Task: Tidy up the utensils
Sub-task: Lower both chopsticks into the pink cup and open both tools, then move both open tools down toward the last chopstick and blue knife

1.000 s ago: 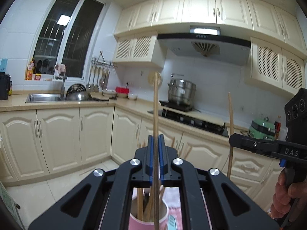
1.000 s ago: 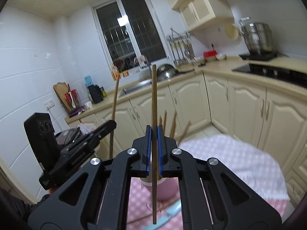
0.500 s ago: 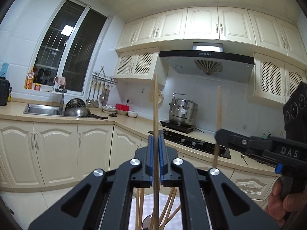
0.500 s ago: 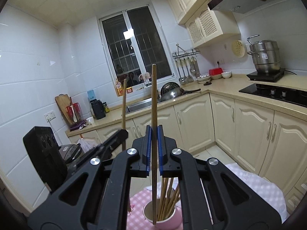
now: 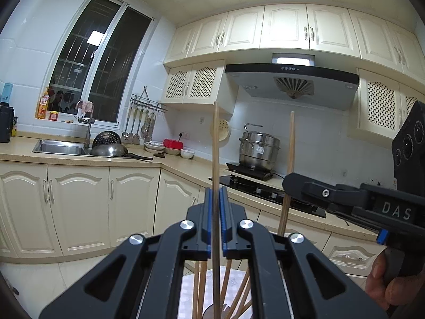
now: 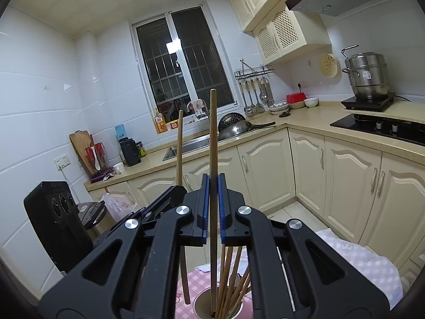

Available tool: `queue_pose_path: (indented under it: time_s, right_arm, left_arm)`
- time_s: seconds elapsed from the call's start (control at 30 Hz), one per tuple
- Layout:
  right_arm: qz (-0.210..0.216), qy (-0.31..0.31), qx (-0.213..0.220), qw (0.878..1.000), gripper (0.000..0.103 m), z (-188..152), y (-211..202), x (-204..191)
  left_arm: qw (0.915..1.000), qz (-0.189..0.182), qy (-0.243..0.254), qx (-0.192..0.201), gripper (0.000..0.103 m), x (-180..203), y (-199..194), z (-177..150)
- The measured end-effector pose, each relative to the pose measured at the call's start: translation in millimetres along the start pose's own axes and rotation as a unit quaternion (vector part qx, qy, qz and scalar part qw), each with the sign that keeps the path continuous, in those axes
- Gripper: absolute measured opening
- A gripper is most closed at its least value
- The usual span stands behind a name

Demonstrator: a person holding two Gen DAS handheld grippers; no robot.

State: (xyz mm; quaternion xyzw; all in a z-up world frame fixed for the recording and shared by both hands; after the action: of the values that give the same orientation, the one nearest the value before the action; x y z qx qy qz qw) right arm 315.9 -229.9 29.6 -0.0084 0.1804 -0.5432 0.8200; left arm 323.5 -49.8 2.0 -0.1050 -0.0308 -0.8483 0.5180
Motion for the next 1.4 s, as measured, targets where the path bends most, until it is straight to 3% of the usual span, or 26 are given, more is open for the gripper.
queue_pose_path:
  time_s: [0.37,0.47,0.5,0.53,0.57,0.6,0.67,0.73,0.8,0.9,1.07,1.4]
  right_arm:
    - [-0.019,0.021,-0.016,0.999,0.007,-20,20,8]
    - [-0.02,0.02,-0.027,0.999,0.007,-27,24,11]
    - [-0.021,0.019,-0.03,0.999,0.008,-28,26,11]
    - [-0.023,0.02,-0.036,0.999,0.008,-31,27,12]
    - [-0.024,0.023,-0.042,0.999,0.012,-33,27,14]
    - [-0.026,0.028,-0.045,0.998,0.035,-34,26,16]
    - [-0.036,0.037,-0.038,0.998,0.085,-34,19,22]
    - [-0.045,0.041,-0.018,0.998,0.085,-31,8,25]
    - [-0.052,0.044,-0.012,0.998,0.088,-27,-1,30]
    - [-0.063,0.057,0.0,0.996,0.097,-23,-15,40]
    - [-0.089,0.073,-0.005,0.993,0.097,-21,-32,56]
    - [-0.107,0.091,-0.028,0.99,0.097,-31,-51,71]
  left_arm:
    - [0.9996,0.012,-0.004,-0.025,0.005,-9,18,-26]
    - [0.9992,0.016,0.003,-0.036,0.009,-10,19,-32]
    - [0.9991,0.017,0.005,-0.038,0.021,-10,19,-33]
    - [0.999,0.02,0.006,-0.039,0.039,-10,17,-34]
    - [0.9989,0.025,0.007,-0.039,0.047,-11,14,-35]
    - [0.999,0.026,0.008,-0.037,0.057,-12,11,-35]
    - [0.9989,0.029,0.01,-0.036,0.063,-14,4,-33]
    - [0.9988,0.03,0.013,-0.036,0.08,-14,-2,-31]
    - [0.9989,0.031,0.015,-0.033,0.09,-14,-10,-27]
    - [0.9985,0.033,0.026,-0.034,0.096,-11,-21,-23]
    - [0.9967,0.039,0.052,-0.049,0.097,-2,-34,-24]
    - [0.9953,0.042,0.052,-0.07,0.097,3,-54,-32]
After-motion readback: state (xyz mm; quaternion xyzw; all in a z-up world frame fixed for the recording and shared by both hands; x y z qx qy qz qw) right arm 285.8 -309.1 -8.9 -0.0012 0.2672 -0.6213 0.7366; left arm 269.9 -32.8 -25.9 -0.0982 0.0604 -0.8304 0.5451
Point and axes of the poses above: each gripper's, at about its wrist camera, not at the fingertips, and y roughly the way its jaws point, x to its right, z to its top, the point moved 2 cm from there along y, roughly the way its jaws point, and after that the axes turned 4 degrees about -z, right-handed, at the moved point
